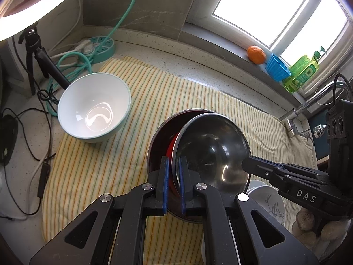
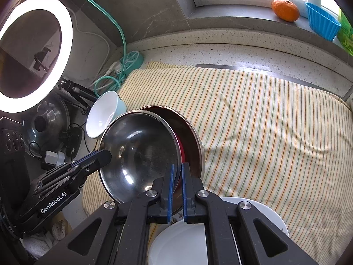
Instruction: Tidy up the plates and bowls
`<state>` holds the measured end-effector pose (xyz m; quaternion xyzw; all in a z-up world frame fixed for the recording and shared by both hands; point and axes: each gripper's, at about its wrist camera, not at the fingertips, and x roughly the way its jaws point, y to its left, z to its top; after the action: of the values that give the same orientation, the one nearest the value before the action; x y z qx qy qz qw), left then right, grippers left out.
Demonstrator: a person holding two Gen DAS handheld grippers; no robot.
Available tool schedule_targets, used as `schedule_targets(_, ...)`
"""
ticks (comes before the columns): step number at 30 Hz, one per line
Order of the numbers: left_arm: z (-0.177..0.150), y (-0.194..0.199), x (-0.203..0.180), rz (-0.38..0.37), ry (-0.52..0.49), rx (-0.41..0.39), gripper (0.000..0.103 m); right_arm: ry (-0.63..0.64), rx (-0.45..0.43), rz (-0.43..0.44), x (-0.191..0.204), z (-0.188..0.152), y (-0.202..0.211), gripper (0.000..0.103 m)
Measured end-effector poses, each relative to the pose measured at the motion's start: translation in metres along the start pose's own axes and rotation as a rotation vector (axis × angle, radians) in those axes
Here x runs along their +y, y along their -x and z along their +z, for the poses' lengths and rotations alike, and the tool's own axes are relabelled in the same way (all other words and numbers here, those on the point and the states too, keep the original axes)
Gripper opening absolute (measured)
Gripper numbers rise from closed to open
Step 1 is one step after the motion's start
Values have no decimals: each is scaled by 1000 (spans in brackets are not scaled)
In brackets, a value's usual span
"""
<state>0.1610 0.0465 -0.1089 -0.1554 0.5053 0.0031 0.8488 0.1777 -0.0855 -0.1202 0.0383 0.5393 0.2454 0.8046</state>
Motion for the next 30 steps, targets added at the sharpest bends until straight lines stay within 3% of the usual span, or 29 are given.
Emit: schedule_targets(30,-2,-18,-3,36,-24,33,7,26,34,-48,2,5,-18,9)
